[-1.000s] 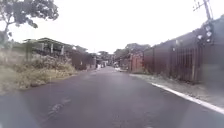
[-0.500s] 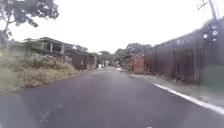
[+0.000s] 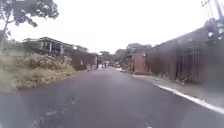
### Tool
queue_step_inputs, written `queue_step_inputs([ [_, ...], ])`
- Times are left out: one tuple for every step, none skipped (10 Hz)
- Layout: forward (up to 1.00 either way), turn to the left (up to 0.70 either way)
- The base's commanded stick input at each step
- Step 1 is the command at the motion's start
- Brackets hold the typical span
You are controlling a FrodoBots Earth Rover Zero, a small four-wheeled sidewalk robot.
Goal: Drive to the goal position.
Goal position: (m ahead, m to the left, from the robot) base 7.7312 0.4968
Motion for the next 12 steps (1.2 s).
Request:
queue_step_inputs([
  [0.5,0.0],
  [0.5,0.0],
  [0.5,0.0],
  [0.5,0.0],
  [0.5,0.0],
  [0.5,0.0],
  [0.5,0.0],
  [0.5,0.0],
  [0.5,0.0],
  [0.5,0.0],
  [0.5,0.0],
  [0.5,0.0],
])
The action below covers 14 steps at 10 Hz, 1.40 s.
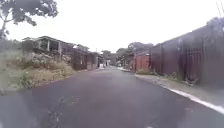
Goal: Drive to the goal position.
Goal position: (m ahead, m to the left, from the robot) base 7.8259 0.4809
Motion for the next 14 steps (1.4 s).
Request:
queue_step_inputs([
  [0.5,0.0],
  [0.5,0.0],
  [0.5,0.0],
  [0.5,0.0],
  [0.5,0.0],
  [0.5,0.0],
  [0.5,0.0],
  [0.5,0.0],
  [0.5,0.0],
  [0.5,0.0],
  [0.5,0.0],
  [0.5,0.0],
  [0.5,0.0],
  [0.5,0.0],
])
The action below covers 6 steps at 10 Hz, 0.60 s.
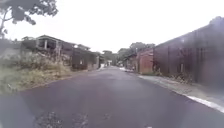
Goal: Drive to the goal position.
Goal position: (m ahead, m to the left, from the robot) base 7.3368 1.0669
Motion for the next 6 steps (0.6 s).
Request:
queue_step_inputs([
  [0.5,0.0],
  [0.5,0.0],
  [0.5,0.0],
  [0.5,0.0],
  [0.5,0.0],
  [0.5,0.0],
])
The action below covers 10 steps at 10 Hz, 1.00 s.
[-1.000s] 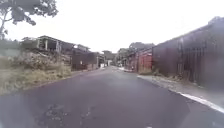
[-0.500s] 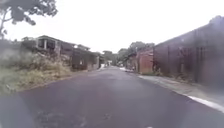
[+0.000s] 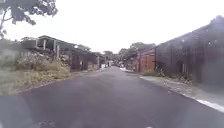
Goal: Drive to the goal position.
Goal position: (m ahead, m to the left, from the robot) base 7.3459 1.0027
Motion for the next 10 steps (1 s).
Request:
queue_step_inputs([
  [0.5,0.0],
  [0.5,0.0],
  [0.5,0.0],
  [0.5,0.0],
  [0.5,0.0],
  [0.5,0.0],
  [0.5,0.0],
  [0.5,0.0],
  [0.5,0.0],
  [0.5,0.0],
])
